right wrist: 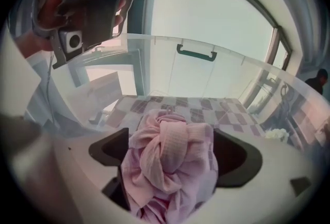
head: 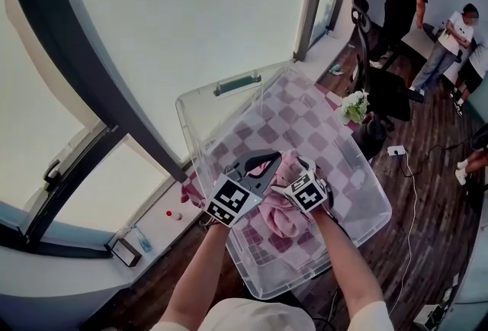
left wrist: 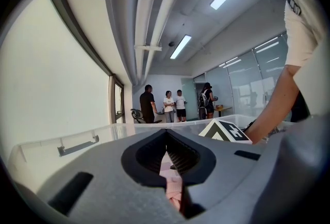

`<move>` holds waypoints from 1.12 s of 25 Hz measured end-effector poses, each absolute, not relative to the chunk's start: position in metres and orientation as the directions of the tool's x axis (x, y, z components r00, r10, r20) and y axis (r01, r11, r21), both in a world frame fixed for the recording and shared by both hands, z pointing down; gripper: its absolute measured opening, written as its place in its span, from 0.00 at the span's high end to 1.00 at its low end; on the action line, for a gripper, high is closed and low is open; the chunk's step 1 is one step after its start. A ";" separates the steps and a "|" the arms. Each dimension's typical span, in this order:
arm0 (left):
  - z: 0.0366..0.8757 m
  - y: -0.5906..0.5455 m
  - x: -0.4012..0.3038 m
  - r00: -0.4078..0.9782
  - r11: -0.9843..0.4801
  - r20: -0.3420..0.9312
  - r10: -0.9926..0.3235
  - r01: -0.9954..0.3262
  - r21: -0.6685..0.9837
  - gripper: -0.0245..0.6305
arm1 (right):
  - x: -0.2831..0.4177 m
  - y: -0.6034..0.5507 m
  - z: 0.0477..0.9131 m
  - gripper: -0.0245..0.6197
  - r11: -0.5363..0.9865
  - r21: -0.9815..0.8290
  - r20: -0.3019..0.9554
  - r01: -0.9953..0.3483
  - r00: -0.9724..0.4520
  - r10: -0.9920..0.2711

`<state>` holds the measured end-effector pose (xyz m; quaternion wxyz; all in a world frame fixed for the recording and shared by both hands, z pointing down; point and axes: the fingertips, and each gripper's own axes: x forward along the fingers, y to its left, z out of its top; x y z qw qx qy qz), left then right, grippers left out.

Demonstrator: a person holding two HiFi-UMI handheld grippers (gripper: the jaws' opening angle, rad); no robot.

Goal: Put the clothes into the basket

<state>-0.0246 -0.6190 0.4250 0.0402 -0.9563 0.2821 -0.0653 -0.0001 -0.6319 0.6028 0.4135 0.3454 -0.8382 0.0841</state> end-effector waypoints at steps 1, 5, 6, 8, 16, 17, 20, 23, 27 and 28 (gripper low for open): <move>0.424 -0.619 -0.025 0.833 -0.838 0.096 -0.545 -0.535 -0.109 0.94 | 0.001 -0.632 0.604 0.21 0.746 0.136 0.753 -0.652 -0.421 -0.506; 0.425 -0.619 -0.029 0.828 -0.833 0.094 -0.553 -0.545 -0.097 0.94 | 0.001 -0.626 0.609 0.21 0.756 0.092 0.755 -0.648 -0.450 -0.478; 0.426 -0.620 -0.029 0.827 -0.832 0.094 -0.554 -0.547 -0.095 0.94 | -0.001 -0.625 0.605 0.21 0.761 0.097 0.743 -0.641 -0.463 -0.484; 0.425 -0.619 -0.029 0.827 -0.832 0.092 -0.554 -0.547 -0.097 0.94 | -0.005 -0.628 0.590 0.21 0.767 0.138 0.711 -0.627 -0.476 -0.518; 0.423 -0.620 -0.029 0.830 -0.834 0.084 -0.551 -0.545 -0.086 0.94 | -0.005 -0.632 0.504 0.80 0.671 0.196 0.473 -0.715 -0.530 -0.704; 0.423 -0.620 -0.030 0.829 -0.833 0.082 -0.553 -0.547 -0.083 0.94 | -0.003 -0.629 0.494 0.87 0.660 0.205 0.446 -0.723 -0.531 -0.720; 0.424 -0.620 -0.032 0.828 -0.832 0.079 -0.555 -0.550 -0.070 0.94 | 0.005 -0.616 0.464 0.91 0.626 0.180 0.342 -0.759 -0.548 -0.763; 0.425 -0.620 -0.031 0.832 -0.836 0.084 -0.548 -0.544 -0.070 0.94 | 0.017 -0.595 0.429 0.93 0.589 0.101 0.195 -0.802 -0.565 -0.802; 0.429 -0.616 -0.025 0.842 -0.848 0.101 -0.530 -0.523 -0.084 0.94 | 0.033 -0.568 0.416 0.94 0.582 0.013 0.093 -0.813 -0.579 -0.810; 0.429 -0.614 -0.024 0.846 -0.852 0.104 -0.523 -0.516 -0.091 0.94 | 0.036 -0.566 0.420 0.94 0.578 0.024 0.102 -0.816 -0.573 -0.813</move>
